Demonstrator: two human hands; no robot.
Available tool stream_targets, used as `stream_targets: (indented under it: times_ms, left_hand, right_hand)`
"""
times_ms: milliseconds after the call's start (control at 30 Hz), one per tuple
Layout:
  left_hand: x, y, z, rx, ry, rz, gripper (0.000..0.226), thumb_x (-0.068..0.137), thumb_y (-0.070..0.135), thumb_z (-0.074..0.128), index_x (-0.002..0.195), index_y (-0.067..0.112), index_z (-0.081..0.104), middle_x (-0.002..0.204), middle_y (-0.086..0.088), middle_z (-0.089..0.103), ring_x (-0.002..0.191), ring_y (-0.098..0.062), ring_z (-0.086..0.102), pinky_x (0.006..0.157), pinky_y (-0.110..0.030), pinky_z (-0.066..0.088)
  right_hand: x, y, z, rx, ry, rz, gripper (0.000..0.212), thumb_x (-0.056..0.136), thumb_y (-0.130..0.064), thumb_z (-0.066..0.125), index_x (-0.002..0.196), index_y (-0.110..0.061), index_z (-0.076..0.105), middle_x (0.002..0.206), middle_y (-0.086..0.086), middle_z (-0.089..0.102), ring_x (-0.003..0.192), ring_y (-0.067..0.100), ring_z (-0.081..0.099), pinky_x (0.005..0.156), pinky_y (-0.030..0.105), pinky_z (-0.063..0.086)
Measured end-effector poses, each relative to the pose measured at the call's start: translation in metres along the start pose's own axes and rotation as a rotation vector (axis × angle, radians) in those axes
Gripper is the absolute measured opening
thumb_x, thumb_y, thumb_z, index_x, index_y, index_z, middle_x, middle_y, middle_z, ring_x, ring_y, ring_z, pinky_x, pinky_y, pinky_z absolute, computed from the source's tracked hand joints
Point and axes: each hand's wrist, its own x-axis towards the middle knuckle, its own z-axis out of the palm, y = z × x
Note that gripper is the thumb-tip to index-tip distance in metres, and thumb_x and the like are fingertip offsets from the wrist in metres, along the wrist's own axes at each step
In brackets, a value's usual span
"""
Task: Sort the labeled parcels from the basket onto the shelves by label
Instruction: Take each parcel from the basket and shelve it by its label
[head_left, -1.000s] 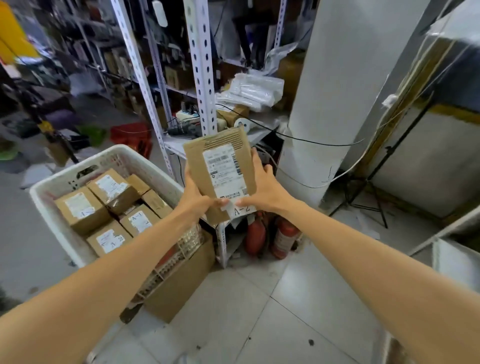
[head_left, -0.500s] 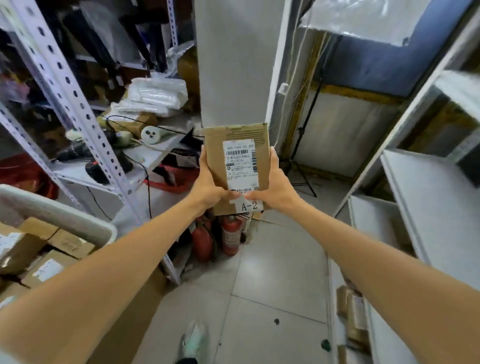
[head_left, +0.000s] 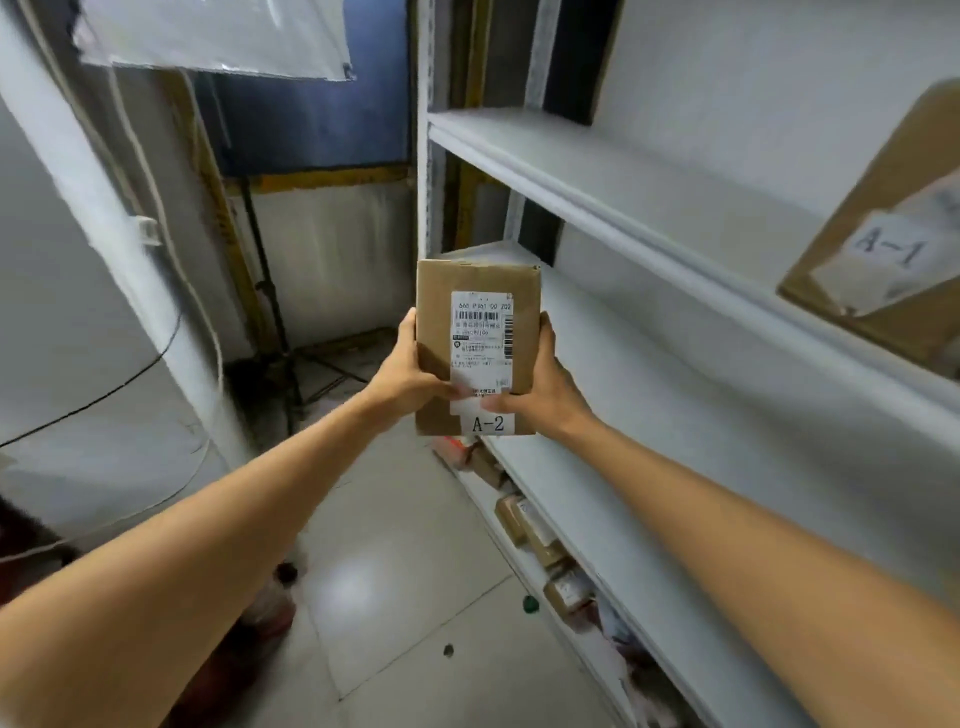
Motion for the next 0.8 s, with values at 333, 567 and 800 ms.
stream_targets:
  times_ms: [333,567,800]
  left_hand:
    - [0.051,-0.002,0.159,-0.015,-0.525,-0.101,0.097,0.072,-0.02,0.067,0.145,0.019,0.017,0.101,-0.004,0.055,0.086,-0.015,0.062,0.059,-0.027,0.059]
    - [0.035,-0.034,0.251,0.067,-0.765,-0.049,0.09,0.076,-0.007,0.072,0.147,0.021,0.024,0.105,-0.002,0.058,0.105,-0.03,0.061,0.084,-0.047,0.056]
    - [0.032,-0.051,0.301,0.052,-0.779,-0.097,0.088,0.074,-0.008,0.072,0.144,0.028,0.032,0.112,-0.004,0.059,0.105,-0.03,0.063,0.082,-0.05,0.057]
  right_hand:
    - [-0.109,0.091,-0.087,-0.028,0.422,0.384,0.127,0.07,-0.02,0.086,0.152,-0.021,-0.011,0.144,0.005,0.046,0.127,0.022,0.048,0.097,0.031,0.043]
    - [-0.191,0.142,-0.082,0.051,0.69,0.632,0.148,0.055,-0.037,0.093,0.149,-0.027,-0.02,0.146,0.006,0.041,0.13,0.023,0.043,0.105,0.043,0.042]
    - [-0.211,0.182,-0.098,0.058,0.759,0.724,0.136,0.053,-0.028,0.095,0.151,-0.021,0.001,0.142,0.004,0.045,0.13,0.022,0.043,0.104,0.044,0.044]
